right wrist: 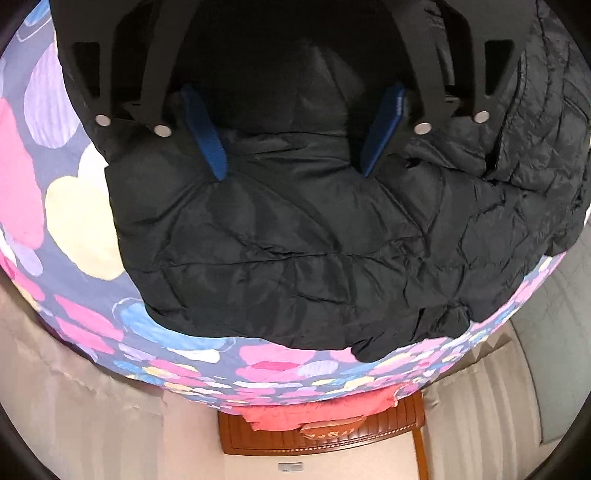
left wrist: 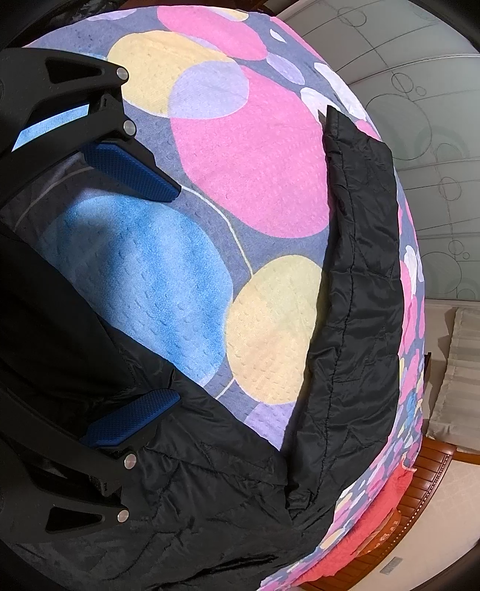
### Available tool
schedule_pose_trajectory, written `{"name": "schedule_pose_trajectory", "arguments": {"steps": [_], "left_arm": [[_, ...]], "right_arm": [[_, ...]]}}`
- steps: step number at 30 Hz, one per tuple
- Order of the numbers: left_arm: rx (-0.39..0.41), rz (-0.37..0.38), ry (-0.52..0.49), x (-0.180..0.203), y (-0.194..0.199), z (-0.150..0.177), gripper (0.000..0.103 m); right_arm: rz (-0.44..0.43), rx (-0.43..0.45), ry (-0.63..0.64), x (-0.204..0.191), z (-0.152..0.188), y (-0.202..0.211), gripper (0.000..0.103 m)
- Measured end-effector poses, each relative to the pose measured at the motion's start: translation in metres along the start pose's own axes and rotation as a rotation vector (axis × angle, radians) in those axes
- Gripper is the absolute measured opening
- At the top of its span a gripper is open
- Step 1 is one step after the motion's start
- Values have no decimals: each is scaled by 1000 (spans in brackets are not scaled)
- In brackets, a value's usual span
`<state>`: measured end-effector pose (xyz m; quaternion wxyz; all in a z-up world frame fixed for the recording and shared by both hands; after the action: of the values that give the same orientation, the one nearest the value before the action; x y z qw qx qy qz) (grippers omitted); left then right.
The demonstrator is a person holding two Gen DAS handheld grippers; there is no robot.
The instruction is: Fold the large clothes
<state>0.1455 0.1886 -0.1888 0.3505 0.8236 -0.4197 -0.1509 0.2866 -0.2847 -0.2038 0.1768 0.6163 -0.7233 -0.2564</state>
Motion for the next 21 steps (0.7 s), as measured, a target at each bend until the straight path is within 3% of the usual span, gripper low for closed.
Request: {"name": "schedule_pose_trajectory", "arguments": {"steps": [3,6,9,11,17,21], "left_arm": [[-4,107,47,-10,9,-7,101],[20,158,95,-25,19,-17,101],[101,156,134,-51,21,-40,101],[113,146,167,-65,12,-52,101],[95,158,477,-130,-42,-72,101],[147,180,573,-154,-67,-91,101]], "right_arm": [[-13,5,-9,1,1,0,78],[-19,7,-9,1,1,1,80],[-13,8,-2,-1,2,1,80],[-12,10,1,-1,3,1,80],[-10,12,4,0,3,2,81],[-8,13,6,0,3,2,81]]}}
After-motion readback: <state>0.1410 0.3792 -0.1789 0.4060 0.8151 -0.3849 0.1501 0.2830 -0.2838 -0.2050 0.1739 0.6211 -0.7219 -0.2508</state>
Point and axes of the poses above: each gripper's, at about its wrist camera, not at the fingertips, and y roughly against the way its jaws point, x to its right, z to its underside, the point moved 4 cm from there along -y, roughly the way its jaws point, and after that the axes turned 12 degrees about x, right-handed, at the moved point
